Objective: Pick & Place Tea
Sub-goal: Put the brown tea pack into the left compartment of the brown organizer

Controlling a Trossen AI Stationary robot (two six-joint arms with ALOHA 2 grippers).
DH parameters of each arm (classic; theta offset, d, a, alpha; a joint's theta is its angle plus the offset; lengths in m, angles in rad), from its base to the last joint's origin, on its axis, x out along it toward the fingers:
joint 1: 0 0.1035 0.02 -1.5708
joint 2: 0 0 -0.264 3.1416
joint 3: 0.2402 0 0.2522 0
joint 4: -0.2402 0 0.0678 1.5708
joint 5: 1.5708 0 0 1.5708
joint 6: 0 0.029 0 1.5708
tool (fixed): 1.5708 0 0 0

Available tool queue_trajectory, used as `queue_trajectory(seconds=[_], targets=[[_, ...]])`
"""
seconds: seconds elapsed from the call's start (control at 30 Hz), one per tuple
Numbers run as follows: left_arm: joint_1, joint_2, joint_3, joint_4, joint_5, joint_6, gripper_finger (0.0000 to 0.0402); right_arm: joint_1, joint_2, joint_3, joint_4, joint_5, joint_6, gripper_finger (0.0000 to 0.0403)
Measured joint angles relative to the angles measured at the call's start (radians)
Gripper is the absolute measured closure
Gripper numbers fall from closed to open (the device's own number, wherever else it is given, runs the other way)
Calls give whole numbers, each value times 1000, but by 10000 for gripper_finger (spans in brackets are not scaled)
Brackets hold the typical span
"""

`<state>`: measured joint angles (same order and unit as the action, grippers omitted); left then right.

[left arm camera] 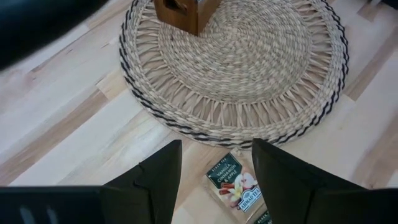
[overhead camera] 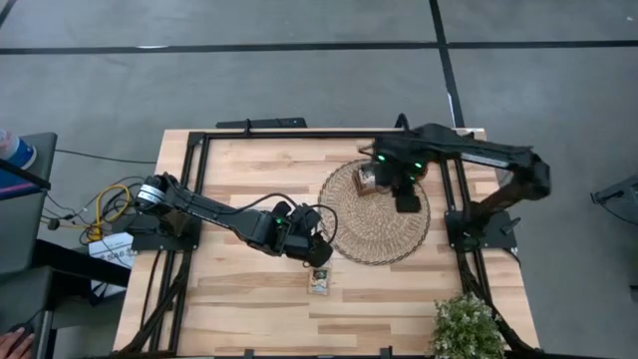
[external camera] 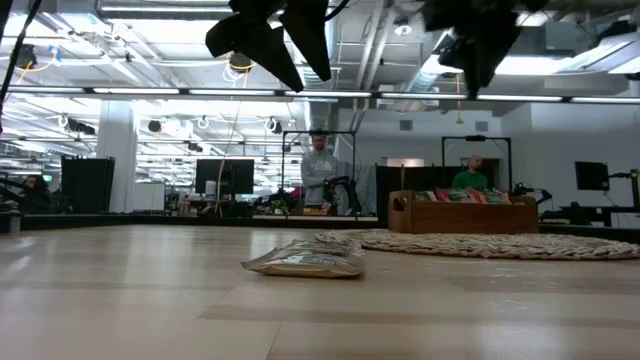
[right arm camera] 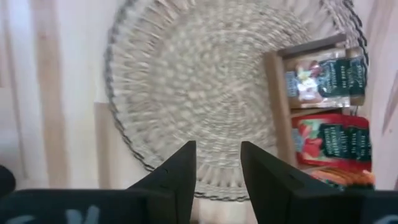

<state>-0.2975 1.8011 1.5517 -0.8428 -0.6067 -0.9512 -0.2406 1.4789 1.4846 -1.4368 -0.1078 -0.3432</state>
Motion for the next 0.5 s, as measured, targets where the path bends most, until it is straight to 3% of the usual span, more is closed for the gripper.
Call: queue_trajectory(seconds=[0.5], targets=[[3, 0, 0, 111, 39, -4, 214, 158, -587, -386, 139, -14, 395, 288]])
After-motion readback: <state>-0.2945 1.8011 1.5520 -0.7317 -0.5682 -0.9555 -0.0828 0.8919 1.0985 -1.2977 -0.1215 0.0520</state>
